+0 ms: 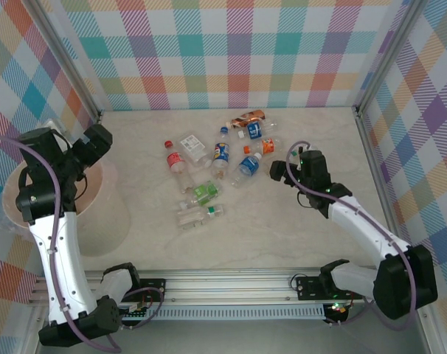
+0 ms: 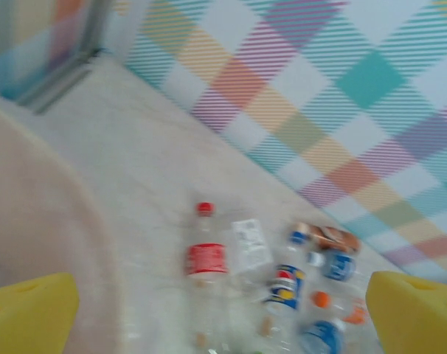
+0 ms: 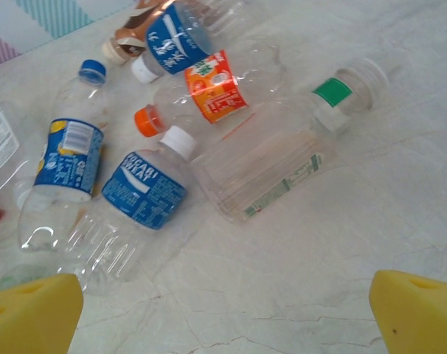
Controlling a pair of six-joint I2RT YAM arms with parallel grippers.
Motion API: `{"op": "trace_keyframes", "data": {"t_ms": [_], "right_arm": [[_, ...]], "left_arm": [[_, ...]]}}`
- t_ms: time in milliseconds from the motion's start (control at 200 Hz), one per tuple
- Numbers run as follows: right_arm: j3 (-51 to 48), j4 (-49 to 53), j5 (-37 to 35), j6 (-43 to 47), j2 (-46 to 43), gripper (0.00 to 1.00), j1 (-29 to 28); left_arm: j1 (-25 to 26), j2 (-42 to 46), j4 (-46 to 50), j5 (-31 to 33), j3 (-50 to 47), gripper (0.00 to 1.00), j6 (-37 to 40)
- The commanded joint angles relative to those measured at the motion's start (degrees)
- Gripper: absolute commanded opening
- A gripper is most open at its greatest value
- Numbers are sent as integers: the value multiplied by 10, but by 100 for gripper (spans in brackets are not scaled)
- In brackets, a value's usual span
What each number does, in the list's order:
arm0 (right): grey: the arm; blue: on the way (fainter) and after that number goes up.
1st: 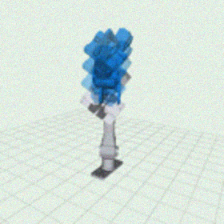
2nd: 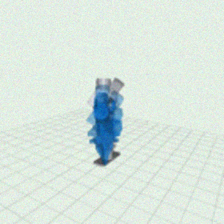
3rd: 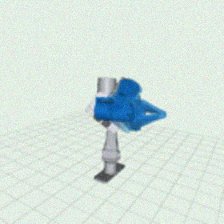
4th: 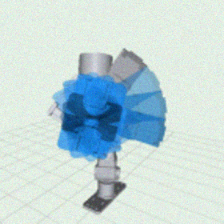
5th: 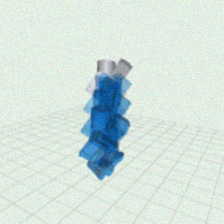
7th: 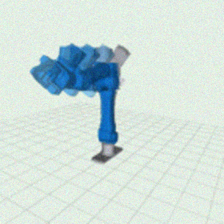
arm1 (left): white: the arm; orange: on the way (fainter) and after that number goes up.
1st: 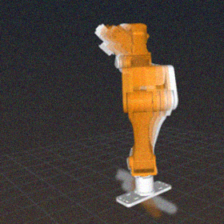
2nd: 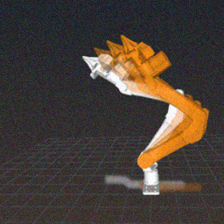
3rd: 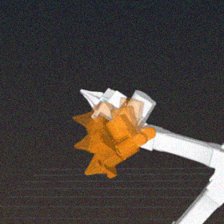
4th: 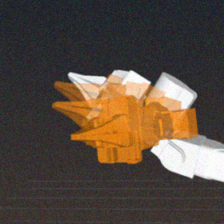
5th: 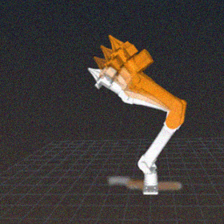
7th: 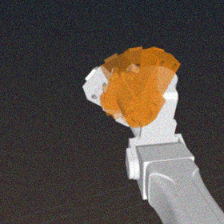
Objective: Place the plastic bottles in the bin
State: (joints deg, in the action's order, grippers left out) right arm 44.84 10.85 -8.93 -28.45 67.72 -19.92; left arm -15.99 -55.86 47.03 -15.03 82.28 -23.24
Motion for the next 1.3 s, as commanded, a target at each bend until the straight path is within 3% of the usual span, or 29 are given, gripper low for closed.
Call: {"op": "trace_keyframes", "data": {"t_ms": [0, 140, 335, 560, 785, 1070, 1195, 1295], "right_arm": [[29, 48, 29, -61, 29, 100, 18], [73, 71, 40, -77, 88, 100, 26], [139, 111, 17, -145, 175, 100, 26], [247, 176, 2, -195, 288, 100, 24], [347, 231, -47, -199, 391, 98, 11], [453, 271, -46, -199, 505, 93, -3], [440, 264, -48, -214, 514, 90, -4], [410, 248, -57, -221, 502, 83, -4]], "left_arm": [[20, 24, -81, -125, -22, 100, -39], [57, 34, -169, -207, -68, 100, -89], [133, 34, -215, -197, -104, 100, -96], [181, 7, -206, -152, -108, 100, -63], [195, -16, -187, -117, -106, 100, -34], [197, -38, -146, -80, -94, 100, 12], [197, -42, -149, -84, -98, 100, 11], [198, -46, -147, -84, -98, 100, 11]]}}
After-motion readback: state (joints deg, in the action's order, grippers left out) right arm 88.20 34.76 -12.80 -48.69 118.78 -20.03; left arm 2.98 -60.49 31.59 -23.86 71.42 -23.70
